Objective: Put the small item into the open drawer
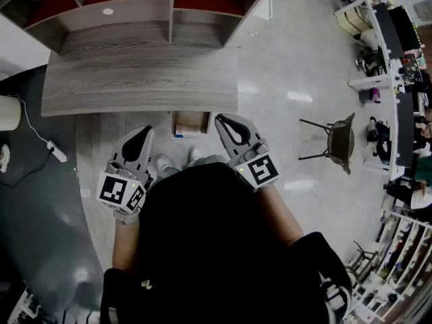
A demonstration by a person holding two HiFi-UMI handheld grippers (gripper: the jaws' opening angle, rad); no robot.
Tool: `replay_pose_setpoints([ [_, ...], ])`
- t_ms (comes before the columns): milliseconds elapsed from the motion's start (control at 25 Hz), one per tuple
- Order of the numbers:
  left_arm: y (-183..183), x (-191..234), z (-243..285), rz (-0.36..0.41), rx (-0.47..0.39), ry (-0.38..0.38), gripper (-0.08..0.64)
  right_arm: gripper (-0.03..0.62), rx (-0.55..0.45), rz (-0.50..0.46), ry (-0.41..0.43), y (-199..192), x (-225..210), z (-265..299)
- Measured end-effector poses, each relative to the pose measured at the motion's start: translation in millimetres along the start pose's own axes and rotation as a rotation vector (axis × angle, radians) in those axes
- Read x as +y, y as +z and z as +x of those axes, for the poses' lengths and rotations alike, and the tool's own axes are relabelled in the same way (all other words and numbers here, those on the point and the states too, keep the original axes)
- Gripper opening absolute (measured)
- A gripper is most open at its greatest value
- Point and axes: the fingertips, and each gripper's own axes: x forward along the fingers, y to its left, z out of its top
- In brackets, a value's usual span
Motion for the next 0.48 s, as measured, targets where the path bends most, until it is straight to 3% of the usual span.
replay_pose_setpoints([
  [480, -7.7, -6.1, -7.5, 0.017, 0.016, -0.007, 0.003, 0.025, 0.015, -0.007, -0.010, -5.4, 3.3, -8.6],
])
